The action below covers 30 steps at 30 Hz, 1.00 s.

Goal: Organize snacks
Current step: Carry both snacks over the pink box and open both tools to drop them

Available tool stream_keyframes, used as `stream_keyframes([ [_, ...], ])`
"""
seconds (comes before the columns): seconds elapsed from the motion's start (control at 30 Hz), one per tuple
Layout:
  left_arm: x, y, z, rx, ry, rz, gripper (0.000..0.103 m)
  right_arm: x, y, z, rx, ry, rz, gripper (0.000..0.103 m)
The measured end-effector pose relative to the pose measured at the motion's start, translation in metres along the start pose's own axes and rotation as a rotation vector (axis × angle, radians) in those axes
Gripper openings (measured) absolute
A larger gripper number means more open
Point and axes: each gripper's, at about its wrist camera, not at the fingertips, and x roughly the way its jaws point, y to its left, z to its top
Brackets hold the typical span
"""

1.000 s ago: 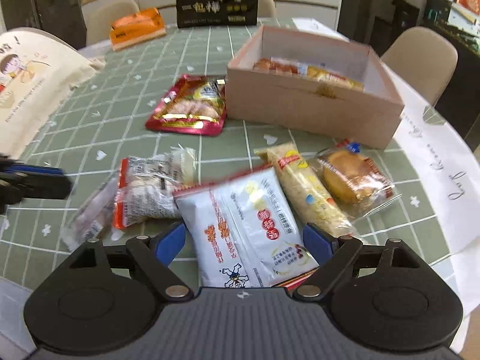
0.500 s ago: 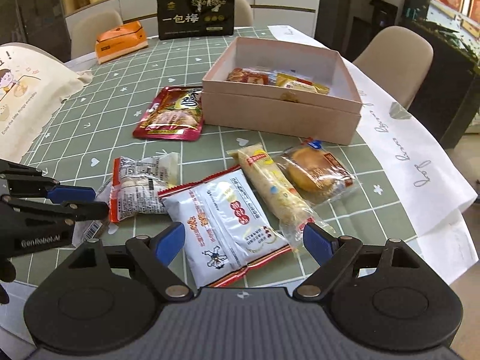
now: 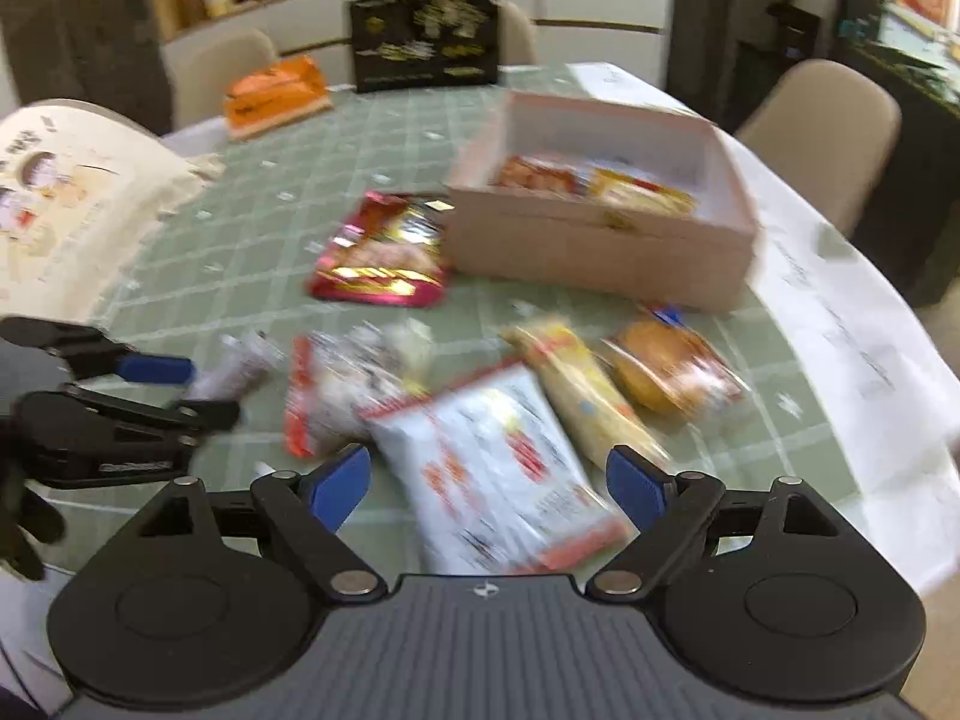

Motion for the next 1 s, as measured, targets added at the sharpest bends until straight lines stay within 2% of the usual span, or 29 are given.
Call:
stream_keyframes([
  [0.07, -0.002, 0.005, 0.0, -0.027, -0.002, -0.003, 0.048, 0.011, 0.014, 0.014, -0.051, -0.009, 0.028, 0.087],
  [0.17, -0.004, 0.008, 0.001, -0.05, 0.003, -0.004, 0.048, 0.043, 0.036, 0.03, -0.114, 0.017, 0.07, 0.087],
  [0.2, -0.003, 0.008, 0.002, -0.054, 0.007, -0.003, 0.046, 0.056, 0.042, 0.033, -0.125, 0.038, 0.085, 0.087],
  [0.27, -0.003, 0.008, 0.003, -0.056, 0.012, 0.004, 0.049, 0.084, 0.052, 0.037, -0.15, 0.098, 0.098, 0.088],
  [0.3, -0.001, 0.008, 0.003, -0.061, 0.013, 0.002, 0.049, 0.092, 0.056, 0.037, -0.163, 0.109, 0.078, 0.087],
  [0.33, 0.001, 0.009, 0.004, -0.063, 0.017, 0.001, 0.049, 0.093, 0.06, 0.038, -0.189, 0.094, 0.05, 0.077],
  [0.37, 0.001, 0.009, 0.005, -0.065, 0.019, 0.001, 0.048, 0.091, 0.063, 0.04, -0.203, 0.104, 0.066, 0.052],
  [0.4, 0.002, 0.009, 0.006, -0.066, 0.019, 0.0, 0.048, 0.084, 0.065, 0.044, -0.209, 0.115, 0.081, 0.046],
  [0.63, 0.006, 0.002, 0.007, -0.049, 0.01, 0.024, 0.053, -0.004, 0.042, 0.064, -0.15, -0.073, 0.095, 0.046],
  [0.73, 0.004, 0.002, 0.003, -0.055, -0.011, 0.022, 0.053, -0.028, 0.022, 0.065, -0.106, -0.107, 0.065, 0.046],
  [0.8, 0.003, 0.001, 0.001, -0.049, -0.032, 0.025, 0.038, -0.037, 0.006, 0.06, -0.071, -0.109, 0.026, 0.046],
  [0.83, -0.001, -0.003, -0.001, -0.055, -0.044, 0.002, 0.038, -0.04, -0.003, 0.056, -0.053, -0.107, -0.002, 0.046],
  [0.93, -0.024, -0.024, 0.007, 0.025, -0.159, -0.043, 0.038, -0.049, -0.031, 0.045, 0.006, -0.095, -0.071, 0.046],
  [1.0, -0.04, -0.034, 0.031, 0.021, -0.24, -0.099, 0.038, -0.058, -0.052, 0.039, 0.052, -0.09, -0.105, 0.046],
])
